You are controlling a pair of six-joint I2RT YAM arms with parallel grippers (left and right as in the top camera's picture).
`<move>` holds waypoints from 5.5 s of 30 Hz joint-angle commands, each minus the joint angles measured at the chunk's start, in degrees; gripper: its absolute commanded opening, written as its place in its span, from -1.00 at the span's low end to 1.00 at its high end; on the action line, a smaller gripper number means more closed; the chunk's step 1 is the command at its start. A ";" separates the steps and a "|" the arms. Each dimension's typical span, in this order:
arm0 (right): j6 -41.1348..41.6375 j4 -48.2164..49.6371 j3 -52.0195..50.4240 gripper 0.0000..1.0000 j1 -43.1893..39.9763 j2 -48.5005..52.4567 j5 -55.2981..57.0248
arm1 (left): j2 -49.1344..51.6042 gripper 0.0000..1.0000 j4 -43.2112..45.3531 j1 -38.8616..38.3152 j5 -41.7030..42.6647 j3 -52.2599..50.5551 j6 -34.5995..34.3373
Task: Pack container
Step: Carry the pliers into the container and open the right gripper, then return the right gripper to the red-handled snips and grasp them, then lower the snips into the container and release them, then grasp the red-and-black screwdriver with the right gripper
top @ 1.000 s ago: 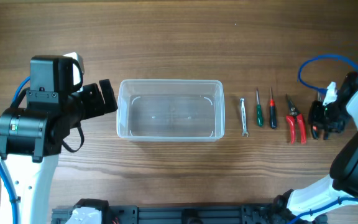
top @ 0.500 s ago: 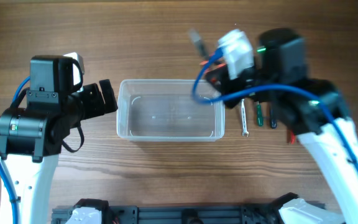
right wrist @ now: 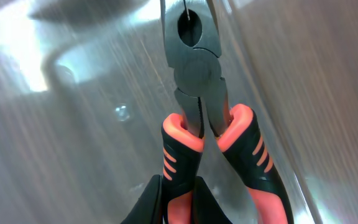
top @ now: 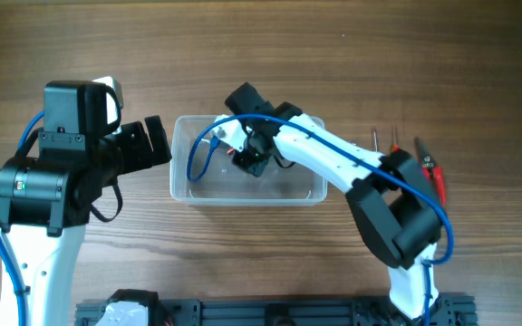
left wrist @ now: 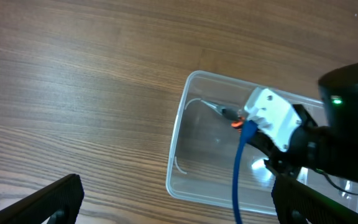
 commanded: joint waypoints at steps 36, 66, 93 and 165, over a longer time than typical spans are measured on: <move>19.71 -11.52 -15.91 0.29 -53.11 -19.63 15.93 | -0.37 0.99 0.20 0.37 0.90 0.46 0.94; 26.18 -17.99 -15.98 -0.03 -53.13 -33.92 8.94 | -0.37 0.99 0.20 0.37 0.90 0.46 0.94; 34.12 11.74 -50.38 -0.45 -53.20 -33.46 8.46 | -0.37 0.99 0.20 0.35 0.90 0.46 0.94; 28.15 4.15 -25.86 0.63 -41.24 -20.74 15.06 | -0.37 0.99 0.20 0.37 0.90 0.46 0.94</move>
